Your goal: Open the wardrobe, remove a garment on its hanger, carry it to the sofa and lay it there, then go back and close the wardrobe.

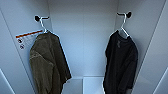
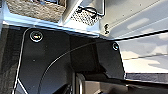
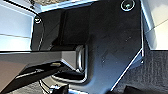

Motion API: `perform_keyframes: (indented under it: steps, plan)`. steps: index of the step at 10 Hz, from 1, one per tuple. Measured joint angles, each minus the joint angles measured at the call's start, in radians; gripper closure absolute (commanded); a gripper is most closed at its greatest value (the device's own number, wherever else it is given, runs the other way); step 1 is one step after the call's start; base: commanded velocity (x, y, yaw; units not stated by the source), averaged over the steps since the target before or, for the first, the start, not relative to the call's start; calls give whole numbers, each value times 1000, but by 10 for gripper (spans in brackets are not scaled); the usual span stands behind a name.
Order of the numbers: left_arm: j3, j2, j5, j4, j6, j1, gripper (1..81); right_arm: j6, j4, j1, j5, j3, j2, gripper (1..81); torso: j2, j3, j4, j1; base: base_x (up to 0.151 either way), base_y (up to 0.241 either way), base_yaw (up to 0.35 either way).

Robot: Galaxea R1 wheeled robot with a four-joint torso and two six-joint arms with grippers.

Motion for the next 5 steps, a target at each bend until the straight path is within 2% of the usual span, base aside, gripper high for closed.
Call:
perform_keyframes:
  steps: [3,4,5]
  plan:
    - [48,-24,13,-1,0,-95,10,0,0,-8,0,0,5,10,0,12,-85,0,0,0,0]
    - [51,-24,17,-1,0,-124,10,0,0,-11,-1,0,6,10,0,14,-100,0,0,0,0]
    - [50,-24,37,-1,-1,-141,10,0,1,-14,-2,0,9,10,0,14,-102,0,0,0,0]
